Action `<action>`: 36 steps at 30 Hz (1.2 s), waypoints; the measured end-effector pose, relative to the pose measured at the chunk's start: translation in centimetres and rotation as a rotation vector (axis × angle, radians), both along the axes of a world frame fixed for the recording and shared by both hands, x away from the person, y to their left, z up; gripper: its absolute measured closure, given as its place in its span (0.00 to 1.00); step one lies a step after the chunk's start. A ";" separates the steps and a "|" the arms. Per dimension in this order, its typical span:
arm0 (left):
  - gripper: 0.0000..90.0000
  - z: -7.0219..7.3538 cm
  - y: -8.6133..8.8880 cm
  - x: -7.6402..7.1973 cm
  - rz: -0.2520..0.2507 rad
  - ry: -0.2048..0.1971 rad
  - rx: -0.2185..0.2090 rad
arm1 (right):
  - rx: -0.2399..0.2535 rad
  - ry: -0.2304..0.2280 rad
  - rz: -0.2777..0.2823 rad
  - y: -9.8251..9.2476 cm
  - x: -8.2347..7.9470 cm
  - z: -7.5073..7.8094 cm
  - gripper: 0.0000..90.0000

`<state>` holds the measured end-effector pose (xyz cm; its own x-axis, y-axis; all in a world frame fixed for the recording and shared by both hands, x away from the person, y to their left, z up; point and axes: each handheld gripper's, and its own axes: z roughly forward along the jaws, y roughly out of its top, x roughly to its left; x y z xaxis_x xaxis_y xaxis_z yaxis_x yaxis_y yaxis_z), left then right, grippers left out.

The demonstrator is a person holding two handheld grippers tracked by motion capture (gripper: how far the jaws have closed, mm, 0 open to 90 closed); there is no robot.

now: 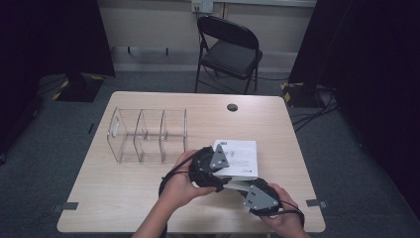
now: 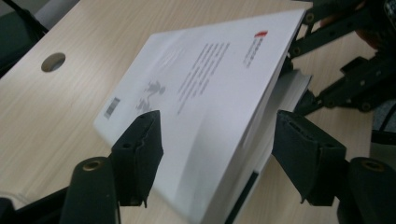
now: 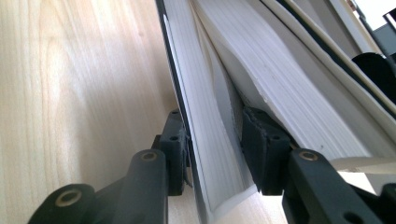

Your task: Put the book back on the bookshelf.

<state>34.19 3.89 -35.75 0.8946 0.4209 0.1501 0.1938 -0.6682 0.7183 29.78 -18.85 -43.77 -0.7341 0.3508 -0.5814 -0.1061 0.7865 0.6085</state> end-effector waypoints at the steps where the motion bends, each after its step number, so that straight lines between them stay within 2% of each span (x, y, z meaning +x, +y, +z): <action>1: 0.33 -0.1 0.6 0.0 0.005 0.004 -0.004 | 0.004 0.009 -0.001 0.0 0.1 0.2 0.70; 2: 0.33 -0.4 1.2 0.0 0.006 0.007 -0.025 | 0.005 0.020 0.001 -0.1 0.2 0.5 0.70; 3: 0.31 -0.7 1.7 0.1 0.007 0.014 -0.020 | 0.008 0.031 0.002 -0.1 0.3 0.8 0.70; 7: 0.26 -1.9 3.3 0.1 0.035 0.052 -0.047 | 0.009 0.065 0.007 -0.3 0.8 1.6 0.70; 13: 0.23 -3.4 4.9 -0.3 0.051 0.094 -0.081 | 0.012 0.105 0.019 -0.6 1.6 2.6 0.70; 14: 0.23 -3.8 5.2 -0.3 0.056 0.098 -0.099 | 0.014 0.112 0.021 -0.6 1.7 2.7 0.70; 19: 0.22 -6.0 6.7 -0.4 0.073 0.150 -0.136 | 0.015 0.144 0.026 -0.8 2.0 3.3 0.70; 20: 0.22 -6.5 7.0 -0.4 0.079 0.157 -0.122 | 0.019 0.149 0.030 -0.9 2.1 3.5 0.70; 22: 0.21 -7.7 7.4 -0.5 0.087 0.169 -0.114 | 0.019 0.168 0.031 -0.9 2.1 3.9 0.70; 25: 0.21 -9.6 7.9 -0.4 0.105 0.210 -0.109 | 0.026 0.201 0.034 -1.1 2.0 4.6 0.70; 29: 0.21 -11.5 8.2 -0.4 0.113 0.240 -0.095 | 0.027 0.240 0.049 -1.3 1.8 5.4 0.70; 34: 0.21 -13.2 8.6 -0.3 0.128 0.252 -0.081 | 0.034 0.283 0.058 -1.3 1.6 6.3 0.70; 35: 0.21 -13.4 8.7 -0.3 0.127 0.242 -0.081 | 0.035 0.290 0.062 -1.3 1.7 6.4 0.70; 36: 0.20 -13.5 8.9 -0.4 0.126 0.240 -0.100 | 0.037 0.300 0.061 -1.3 1.6 6.6 0.70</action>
